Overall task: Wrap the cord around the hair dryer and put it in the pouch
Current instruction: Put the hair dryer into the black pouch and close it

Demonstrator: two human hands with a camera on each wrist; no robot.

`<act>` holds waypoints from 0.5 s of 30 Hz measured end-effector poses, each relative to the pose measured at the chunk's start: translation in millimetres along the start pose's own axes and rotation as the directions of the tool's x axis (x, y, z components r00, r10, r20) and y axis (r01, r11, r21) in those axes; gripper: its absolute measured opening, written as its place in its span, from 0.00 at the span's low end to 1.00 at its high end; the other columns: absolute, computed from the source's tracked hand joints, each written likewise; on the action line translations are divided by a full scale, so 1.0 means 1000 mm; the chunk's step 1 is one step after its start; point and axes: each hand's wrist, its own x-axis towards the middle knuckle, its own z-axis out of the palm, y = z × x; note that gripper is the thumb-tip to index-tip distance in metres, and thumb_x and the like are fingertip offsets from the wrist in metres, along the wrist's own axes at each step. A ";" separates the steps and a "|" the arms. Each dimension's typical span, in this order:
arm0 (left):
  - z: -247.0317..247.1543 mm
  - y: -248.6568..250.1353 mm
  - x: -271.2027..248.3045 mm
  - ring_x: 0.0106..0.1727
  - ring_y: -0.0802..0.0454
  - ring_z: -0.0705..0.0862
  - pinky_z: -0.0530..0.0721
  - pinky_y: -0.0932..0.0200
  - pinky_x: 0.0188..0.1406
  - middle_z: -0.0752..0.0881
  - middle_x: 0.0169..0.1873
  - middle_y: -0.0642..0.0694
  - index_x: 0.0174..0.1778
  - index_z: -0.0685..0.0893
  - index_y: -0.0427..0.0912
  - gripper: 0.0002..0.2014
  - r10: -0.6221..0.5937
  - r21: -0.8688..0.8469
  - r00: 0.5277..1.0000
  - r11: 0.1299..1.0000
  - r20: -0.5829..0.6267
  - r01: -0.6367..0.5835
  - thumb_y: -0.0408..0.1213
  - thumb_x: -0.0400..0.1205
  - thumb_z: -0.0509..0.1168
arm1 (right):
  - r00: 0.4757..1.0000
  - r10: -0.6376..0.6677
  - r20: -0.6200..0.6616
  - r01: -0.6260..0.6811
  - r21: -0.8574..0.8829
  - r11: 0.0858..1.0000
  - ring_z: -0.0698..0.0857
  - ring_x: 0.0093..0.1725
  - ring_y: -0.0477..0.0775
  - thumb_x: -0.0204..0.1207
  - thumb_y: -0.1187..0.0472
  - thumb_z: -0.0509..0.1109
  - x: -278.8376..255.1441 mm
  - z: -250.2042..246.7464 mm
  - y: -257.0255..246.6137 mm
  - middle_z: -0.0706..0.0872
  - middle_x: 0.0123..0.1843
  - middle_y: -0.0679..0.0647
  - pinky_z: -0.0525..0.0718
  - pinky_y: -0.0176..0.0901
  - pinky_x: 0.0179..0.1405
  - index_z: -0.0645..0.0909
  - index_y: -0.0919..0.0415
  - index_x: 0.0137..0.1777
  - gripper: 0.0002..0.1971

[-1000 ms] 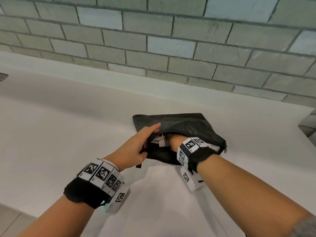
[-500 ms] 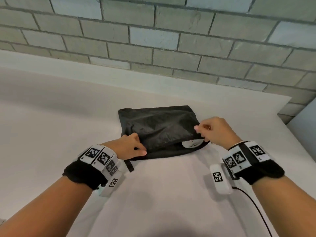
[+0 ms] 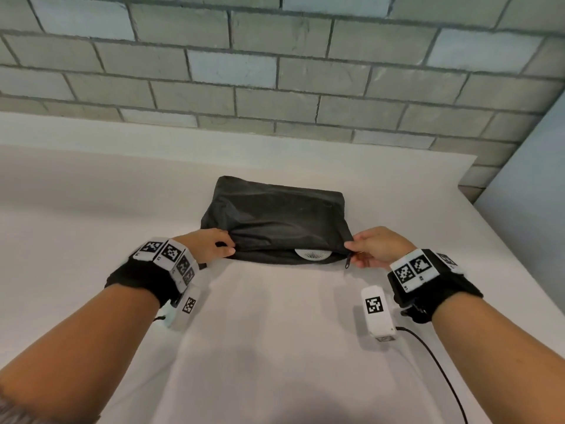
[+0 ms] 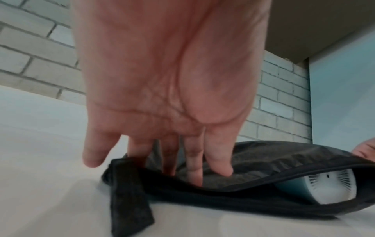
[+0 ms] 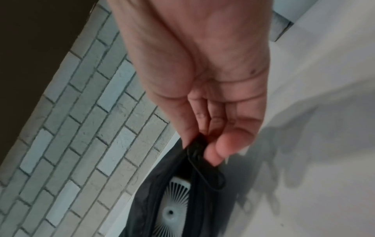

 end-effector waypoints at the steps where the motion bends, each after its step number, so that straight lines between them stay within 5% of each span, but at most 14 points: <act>1: 0.000 0.005 0.000 0.69 0.44 0.75 0.72 0.54 0.65 0.75 0.70 0.42 0.62 0.80 0.42 0.17 -0.019 0.036 1.000 0.999 -0.006 0.020 0.47 0.83 0.58 | 1.000 -0.006 0.027 0.006 0.022 1.000 0.81 0.23 0.46 0.75 0.69 0.68 -0.003 -0.001 0.003 0.83 0.32 0.60 0.83 0.33 0.24 0.81 0.66 0.38 0.04; 5: -0.002 0.044 -0.008 0.47 0.44 0.80 0.79 0.50 0.55 0.80 0.46 0.40 0.37 0.80 0.37 0.18 -0.033 0.206 0.989 0.977 -0.144 0.062 0.48 0.83 0.56 | 0.996 -0.037 0.081 0.030 0.086 0.996 0.82 0.24 0.47 0.75 0.70 0.68 -0.012 -0.001 0.008 0.83 0.30 0.59 0.85 0.33 0.27 0.81 0.66 0.38 0.04; 9: 0.018 0.107 -0.025 0.52 0.44 0.81 0.81 0.47 0.56 0.81 0.48 0.43 0.47 0.83 0.40 0.12 0.198 0.087 0.917 0.980 -0.345 -0.179 0.46 0.80 0.63 | 0.995 -0.061 0.078 0.050 0.136 0.990 0.83 0.26 0.48 0.73 0.71 0.69 -0.019 0.006 0.008 0.84 0.28 0.57 0.86 0.34 0.27 0.81 0.66 0.39 0.03; 12: 0.043 0.143 -0.027 0.46 0.45 0.83 0.82 0.50 0.49 0.85 0.43 0.43 0.40 0.84 0.40 0.10 0.328 -0.004 0.884 0.937 -0.334 -0.349 0.45 0.76 0.67 | 0.992 -0.089 0.086 0.072 0.189 0.979 0.84 0.23 0.47 0.73 0.72 0.69 -0.025 0.013 0.009 0.85 0.25 0.57 0.86 0.34 0.27 0.81 0.68 0.39 0.03; 15: 0.057 0.156 -0.020 0.33 0.48 0.76 0.75 0.54 0.35 0.78 0.30 0.43 0.33 0.81 0.34 0.19 0.356 -0.056 0.879 0.918 -0.318 -0.392 0.50 0.73 0.70 | 0.990 -0.104 0.090 0.079 0.248 0.966 0.85 0.22 0.46 0.73 0.74 0.68 -0.031 0.019 0.010 0.86 0.22 0.55 0.87 0.36 0.27 0.81 0.69 0.37 0.05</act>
